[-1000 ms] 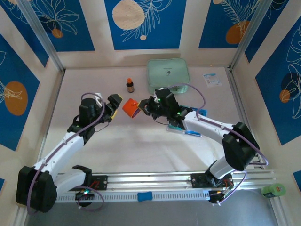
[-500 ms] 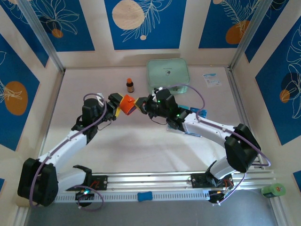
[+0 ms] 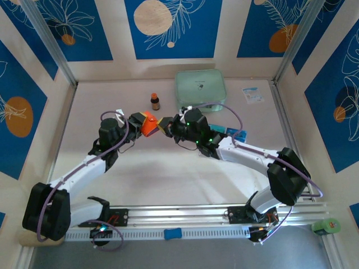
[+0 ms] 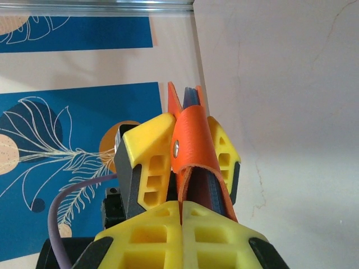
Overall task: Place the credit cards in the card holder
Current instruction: Pass the card holder.
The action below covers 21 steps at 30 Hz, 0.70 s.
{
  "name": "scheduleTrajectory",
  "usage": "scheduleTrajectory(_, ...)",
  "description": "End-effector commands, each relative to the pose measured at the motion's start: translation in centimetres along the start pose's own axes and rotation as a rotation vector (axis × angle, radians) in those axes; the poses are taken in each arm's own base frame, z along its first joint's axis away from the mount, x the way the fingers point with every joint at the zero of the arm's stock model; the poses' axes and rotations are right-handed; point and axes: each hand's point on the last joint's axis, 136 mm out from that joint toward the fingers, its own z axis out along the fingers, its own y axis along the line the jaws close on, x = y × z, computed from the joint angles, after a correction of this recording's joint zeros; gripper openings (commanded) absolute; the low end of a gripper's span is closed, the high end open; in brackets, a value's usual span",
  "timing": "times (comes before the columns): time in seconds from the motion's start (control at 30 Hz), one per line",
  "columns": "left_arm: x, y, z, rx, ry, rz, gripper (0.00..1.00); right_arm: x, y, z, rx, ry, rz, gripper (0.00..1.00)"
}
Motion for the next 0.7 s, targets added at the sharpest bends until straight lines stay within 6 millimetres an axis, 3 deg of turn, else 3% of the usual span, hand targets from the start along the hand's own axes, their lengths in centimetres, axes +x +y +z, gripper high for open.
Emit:
scheduleTrajectory(0.0, 0.0, -1.0, -0.2, 0.043, -0.016, 0.028, 0.35, 0.0, -0.4, -0.3, 0.003, -0.024, 0.023, 0.00)
scheduleTrajectory(0.13, -0.2, -0.8, -0.5, 0.022, -0.030, 0.053, 0.25, 0.0, -1.0, -0.5, 0.020, -0.032, 0.031, 0.00)
scheduleTrajectory(0.27, -0.2, -0.5, -0.4, 0.013, -0.029, 0.071, 0.00, 0.3, -1.7, -0.6, 0.046, -0.016, 0.025, 0.00)
scheduleTrajectory(0.37, 0.1, -0.5, -0.2, 0.020, -0.011, 0.104, 0.00, 0.3, -2.8, -1.4, 0.114, -0.001, -0.029, 0.16)
scheduleTrajectory(0.5, 1.5, -1.0, 0.7, 0.063, 0.089, 0.221, 0.00, -1.0, -4.9, -4.5, 0.258, -0.020, -0.155, 0.36)
scheduleTrajectory(0.67, 3.7, -1.2, 2.0, 0.116, 0.250, 0.334, 0.00, -3.1, -4.9, -7.2, 0.383, -0.019, -0.412, 0.52)
